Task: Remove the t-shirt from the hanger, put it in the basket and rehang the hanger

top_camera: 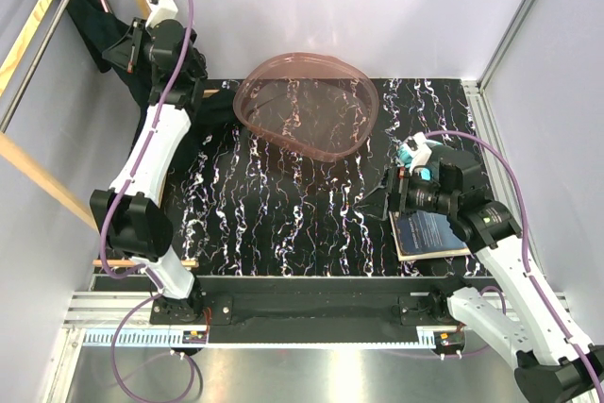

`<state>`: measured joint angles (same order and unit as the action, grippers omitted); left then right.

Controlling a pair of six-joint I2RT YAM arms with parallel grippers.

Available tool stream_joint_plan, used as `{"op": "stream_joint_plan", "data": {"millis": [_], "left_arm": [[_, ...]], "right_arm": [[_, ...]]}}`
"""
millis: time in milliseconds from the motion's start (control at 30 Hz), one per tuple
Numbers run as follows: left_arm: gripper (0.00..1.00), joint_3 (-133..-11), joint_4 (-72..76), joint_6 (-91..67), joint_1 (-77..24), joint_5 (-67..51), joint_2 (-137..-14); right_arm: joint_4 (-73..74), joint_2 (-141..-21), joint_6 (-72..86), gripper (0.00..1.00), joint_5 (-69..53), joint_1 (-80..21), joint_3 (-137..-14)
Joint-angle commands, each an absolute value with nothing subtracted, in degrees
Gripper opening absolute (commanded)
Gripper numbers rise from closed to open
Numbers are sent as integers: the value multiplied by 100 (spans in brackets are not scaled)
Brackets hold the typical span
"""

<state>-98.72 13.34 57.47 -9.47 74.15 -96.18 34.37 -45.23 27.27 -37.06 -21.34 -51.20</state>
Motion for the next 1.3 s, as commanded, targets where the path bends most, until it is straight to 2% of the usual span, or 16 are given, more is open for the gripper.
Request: {"op": "stream_joint_plan", "data": {"millis": [0, 133, 200, 333, 467, 500, 533, 600, 700, 833, 867, 967, 1167, 1267], "left_arm": [[0, -9994, 2356, 6170, -958, 7734, -9545], [0, -9739, 1928, 5890, -1247, 7726, -9352], [0, -9537, 1462, 5208, -1397, 7734, -9203], [0, -9150, -565, 3449, -1835, 7647, -8598], [0, -8623, -1904, 2086, -2284, 7454, -8132], [0, -8552, -2273, 1335, -2363, 7357, -8069], [0, -8560, -3146, 892, -2486, 7226, -7990], [0, -8666, -4352, -457, -2531, 6472, -7753], [0, -8500, -4746, -1158, -2584, 5364, -7244], [0, -8358, -4720, -1082, -2593, 3309, -6541], [0, -8350, -4737, -1029, -2593, 2409, -6400], [0, -8280, -4720, -1054, -2593, 1192, -5793], [0, -8463, -5123, -1545, -2593, 231, -5054], [0, -8630, -5475, -1976, -2593, 289, -4729]], "right_arm": [[3401, -4562, 2689, 100, -3727, -2171, -5335], [3401, -4518, 2698, 100, -3700, -2171, -5265], [3401, -4500, 2698, 100, -3700, -2162, -5230], [3393, -4474, 2716, 100, -3656, -2171, -5142], [3401, -4439, 2716, 100, -3551, -2171, -5071], [3393, -4438, 2716, 100, -3533, -2162, -5054], [3384, -4447, 2725, 100, -3516, -2171, -5028], [3384, -4465, 2742, 100, -3454, -2171, -5019], [3322, -4500, 2760, 100, -3375, -2162, -4966], [3199, -4579, 2804, 100, -3278, -2171, -4931], [3121, -4597, 2856, 100, -3244, -2171, -4913], [3015, -4684, 2935, 100, -3217, -2171, -4896], [2743, -4921, 3023, 99, -3199, -2162, -4851], [2733, -5062, 3024, 99, -3269, -2171, -4957]]}}
